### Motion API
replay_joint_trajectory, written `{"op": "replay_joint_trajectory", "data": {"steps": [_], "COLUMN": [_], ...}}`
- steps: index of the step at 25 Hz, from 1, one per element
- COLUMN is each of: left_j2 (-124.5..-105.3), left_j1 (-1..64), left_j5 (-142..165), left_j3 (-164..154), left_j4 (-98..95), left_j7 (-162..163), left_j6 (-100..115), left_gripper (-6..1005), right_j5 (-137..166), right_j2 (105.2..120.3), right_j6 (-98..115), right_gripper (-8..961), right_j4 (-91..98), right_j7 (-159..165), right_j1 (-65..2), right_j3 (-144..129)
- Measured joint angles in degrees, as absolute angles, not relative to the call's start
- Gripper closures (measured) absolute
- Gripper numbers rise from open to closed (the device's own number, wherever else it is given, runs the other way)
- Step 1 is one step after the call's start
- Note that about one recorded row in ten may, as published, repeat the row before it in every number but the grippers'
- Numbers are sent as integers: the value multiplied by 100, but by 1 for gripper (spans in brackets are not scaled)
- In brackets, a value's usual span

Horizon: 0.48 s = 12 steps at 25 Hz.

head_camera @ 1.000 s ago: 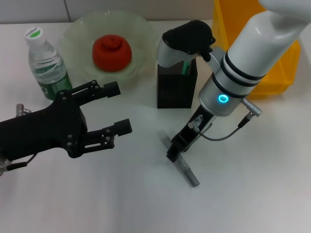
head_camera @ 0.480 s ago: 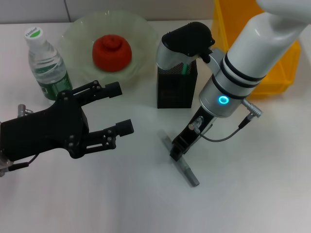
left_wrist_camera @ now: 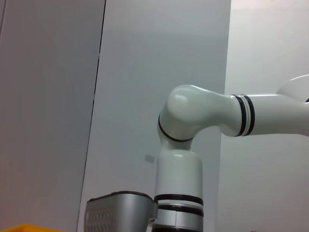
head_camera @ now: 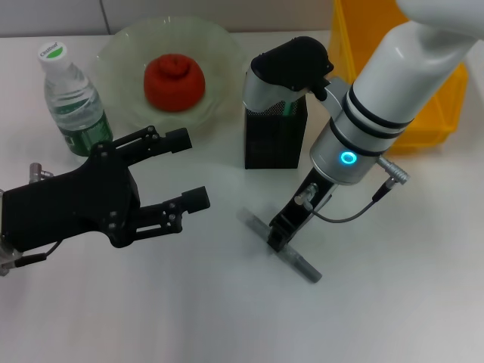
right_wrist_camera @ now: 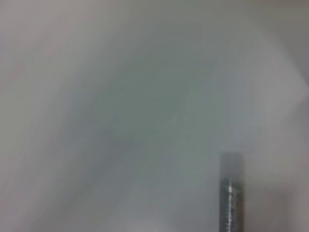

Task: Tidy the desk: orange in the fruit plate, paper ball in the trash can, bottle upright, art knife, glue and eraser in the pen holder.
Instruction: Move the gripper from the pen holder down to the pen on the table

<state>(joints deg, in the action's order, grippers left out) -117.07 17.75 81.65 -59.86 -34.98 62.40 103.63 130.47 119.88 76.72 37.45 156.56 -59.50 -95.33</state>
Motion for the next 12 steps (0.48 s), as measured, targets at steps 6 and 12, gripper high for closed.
{"op": "replay_joint_trajectory", "data": {"steps": [6, 12], "left_j2": [-11707, -11707], "left_j1": [1775, 1775], "left_j5": [8165, 8165], "left_j3": [-5967, -5959], "left_j4": [-3498, -3498], "left_j7": [6240, 6240], "left_j6": [10357, 10353], "left_gripper": [199, 199], "right_j5": [13042, 13042], "right_j2": [11987, 11988], "right_j6": [7673, 7673], "right_gripper": [800, 832], "right_j4": [3780, 3803], "right_j7": [15651, 15629], "right_j1": [-5947, -5944], "right_j3": [-9596, -9598]}}
